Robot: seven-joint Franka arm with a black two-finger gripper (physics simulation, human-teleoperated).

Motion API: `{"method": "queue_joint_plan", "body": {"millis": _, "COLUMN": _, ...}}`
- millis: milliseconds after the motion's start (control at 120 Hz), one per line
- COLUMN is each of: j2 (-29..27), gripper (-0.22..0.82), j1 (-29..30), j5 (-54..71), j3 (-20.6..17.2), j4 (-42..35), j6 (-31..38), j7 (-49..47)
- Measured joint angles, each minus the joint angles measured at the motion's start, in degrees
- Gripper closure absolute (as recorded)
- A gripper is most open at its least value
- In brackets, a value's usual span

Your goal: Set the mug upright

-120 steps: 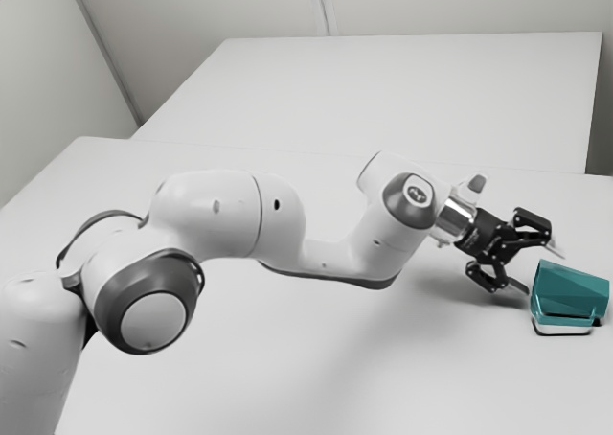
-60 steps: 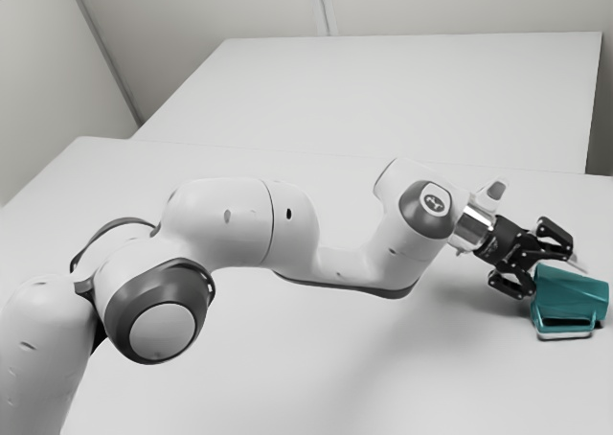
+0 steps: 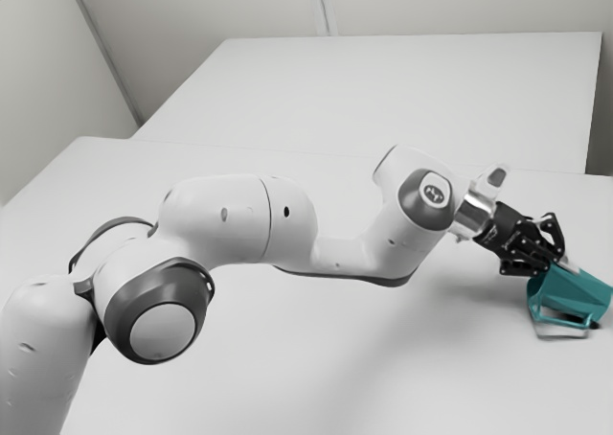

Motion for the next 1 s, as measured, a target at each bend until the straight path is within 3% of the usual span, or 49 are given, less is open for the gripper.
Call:
{"method": "queue_joint_plan", "body": {"millis": 225, "j2": -2.10, "gripper": 0.77, "j1": -0.26, "j5": 1.68, "j3": 0.96, "j4": 0.28, "j6": 0.01, "j7": -0.20}}
{"method": "queue_joint_plan", "body": {"millis": 492, "j2": -16.62, "gripper": 0.77, "j1": -0.30, "j5": 25.53, "j3": 6.85, "j4": -10.99, "j6": -1.22, "j7": -3.92}}
{"method": "queue_joint_plan", "body": {"millis": 608, "j2": -22.51, "gripper": 0.77, "j1": -0.18, "j5": 37.07, "j3": 9.28, "j4": -14.83, "j6": -5.14, "j7": -6.84}}
{"method": "queue_joint_plan", "body": {"millis": 825, "j2": -31.55, "gripper": 0.77, "j1": 3.47, "j5": 53.49, "j3": 10.25, "j4": -22.59, "j6": -12.43, "j7": -11.67}}
{"method": "queue_joint_plan", "body": {"millis": 1000, "j2": -37.56, "gripper": 0.77, "j1": 7.46, "j5": 58.91, "j3": 10.22, "j4": -29.36, "j6": -16.64, "j7": -13.76}}
